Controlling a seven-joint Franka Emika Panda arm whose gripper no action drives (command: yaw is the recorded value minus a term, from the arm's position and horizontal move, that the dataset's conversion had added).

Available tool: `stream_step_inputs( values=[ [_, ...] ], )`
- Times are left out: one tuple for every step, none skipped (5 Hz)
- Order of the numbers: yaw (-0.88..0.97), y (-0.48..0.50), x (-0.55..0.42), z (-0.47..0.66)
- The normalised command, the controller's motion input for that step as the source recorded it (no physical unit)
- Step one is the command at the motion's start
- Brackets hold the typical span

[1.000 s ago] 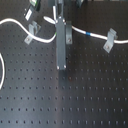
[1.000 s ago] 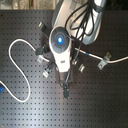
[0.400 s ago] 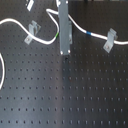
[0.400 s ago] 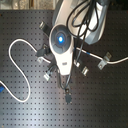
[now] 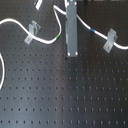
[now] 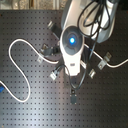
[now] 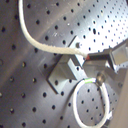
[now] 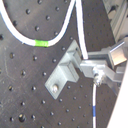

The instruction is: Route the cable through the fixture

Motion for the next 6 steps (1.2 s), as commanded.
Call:
stream_step_inputs(
  values=[
    [0.49, 0.094, -0.062, 0.05],
    [0.73, 0.065, -0.234, 0.12],
    [0.83, 0.04, -0.273, 0.19],
    [0.88, 0.053, -0.206, 0.22],
    [0.75, 0.012, -0.027, 0.18],
    [0.61, 0.002, 0.002, 0.17]
  ],
)
